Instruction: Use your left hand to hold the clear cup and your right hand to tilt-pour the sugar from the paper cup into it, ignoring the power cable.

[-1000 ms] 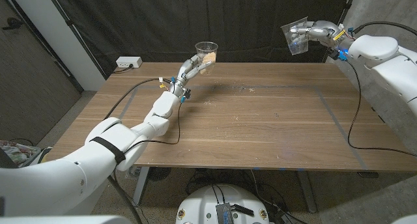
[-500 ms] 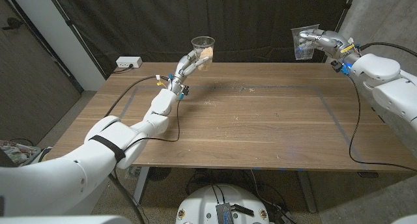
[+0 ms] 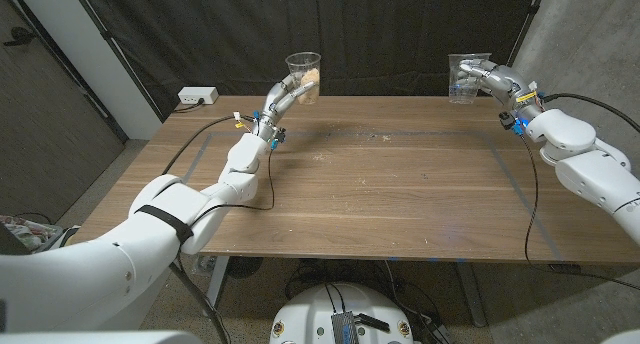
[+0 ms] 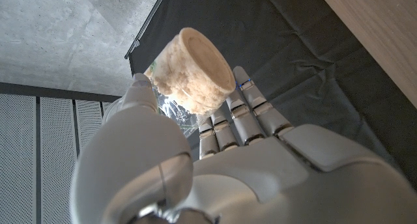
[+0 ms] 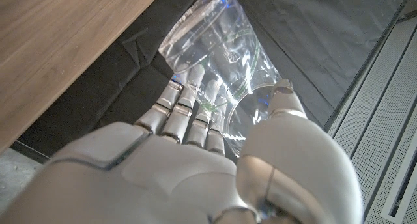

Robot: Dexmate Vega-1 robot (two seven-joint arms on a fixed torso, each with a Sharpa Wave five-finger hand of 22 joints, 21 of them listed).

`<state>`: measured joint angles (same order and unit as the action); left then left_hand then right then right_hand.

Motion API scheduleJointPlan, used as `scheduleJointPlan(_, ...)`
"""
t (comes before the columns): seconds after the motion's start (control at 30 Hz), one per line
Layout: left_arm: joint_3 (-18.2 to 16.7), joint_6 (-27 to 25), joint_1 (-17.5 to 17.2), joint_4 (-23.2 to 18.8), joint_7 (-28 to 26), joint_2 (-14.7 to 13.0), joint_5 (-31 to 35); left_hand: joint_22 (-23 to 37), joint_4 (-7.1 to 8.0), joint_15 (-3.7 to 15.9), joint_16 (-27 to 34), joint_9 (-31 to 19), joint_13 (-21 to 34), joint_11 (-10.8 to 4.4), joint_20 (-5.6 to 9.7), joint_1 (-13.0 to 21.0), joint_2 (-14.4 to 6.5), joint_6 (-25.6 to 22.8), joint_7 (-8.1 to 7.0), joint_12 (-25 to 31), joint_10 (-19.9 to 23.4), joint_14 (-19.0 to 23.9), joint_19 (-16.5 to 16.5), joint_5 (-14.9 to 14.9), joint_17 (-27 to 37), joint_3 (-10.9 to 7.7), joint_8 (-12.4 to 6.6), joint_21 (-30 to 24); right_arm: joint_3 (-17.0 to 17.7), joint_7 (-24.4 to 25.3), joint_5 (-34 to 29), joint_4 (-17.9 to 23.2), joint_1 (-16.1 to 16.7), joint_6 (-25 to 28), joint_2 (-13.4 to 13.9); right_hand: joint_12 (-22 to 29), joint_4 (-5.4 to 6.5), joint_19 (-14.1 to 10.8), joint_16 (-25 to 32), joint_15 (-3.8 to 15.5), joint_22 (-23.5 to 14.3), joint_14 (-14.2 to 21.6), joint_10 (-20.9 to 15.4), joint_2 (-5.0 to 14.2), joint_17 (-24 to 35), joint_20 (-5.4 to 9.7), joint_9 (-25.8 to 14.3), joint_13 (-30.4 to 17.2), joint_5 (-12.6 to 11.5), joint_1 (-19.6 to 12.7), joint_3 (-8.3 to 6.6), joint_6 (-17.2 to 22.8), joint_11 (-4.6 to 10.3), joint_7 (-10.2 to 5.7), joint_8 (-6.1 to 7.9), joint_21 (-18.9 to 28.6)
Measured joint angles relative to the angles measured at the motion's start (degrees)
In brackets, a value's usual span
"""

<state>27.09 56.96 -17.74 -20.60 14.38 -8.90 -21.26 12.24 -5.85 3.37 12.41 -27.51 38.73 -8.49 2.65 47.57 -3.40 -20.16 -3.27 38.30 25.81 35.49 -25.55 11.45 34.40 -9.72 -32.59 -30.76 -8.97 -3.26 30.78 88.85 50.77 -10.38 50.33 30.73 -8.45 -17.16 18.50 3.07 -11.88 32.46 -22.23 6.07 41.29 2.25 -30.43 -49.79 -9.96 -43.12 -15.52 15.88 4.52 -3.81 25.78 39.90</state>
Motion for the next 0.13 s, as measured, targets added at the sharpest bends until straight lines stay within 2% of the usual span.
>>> scheduleJointPlan(0.13, -0.8, -0.8, 0.2, 0.1, 1.8, 0.0, -0.4, 0.0, 0.0, 0.0, 0.0, 0.0, 0.0, 0.01, 0.0, 0.0, 0.0, 0.0, 0.0, 0.0, 0.0, 0.0, 0.0, 0.0, 0.0, 0.0, 0.0, 0.0, -0.8, 0.5, 0.1, -0.2, 0.0, -0.3, -0.6, 0.0, 0.0, 0.0, 0.0, 0.0, 0.0, 0.0, 0.0, 0.0, 0.2, 0.0, 0.0, 0.0, 0.0, 0.0, 0.0, 0.0, 0.0, 0.03, 0.0, 0.4)
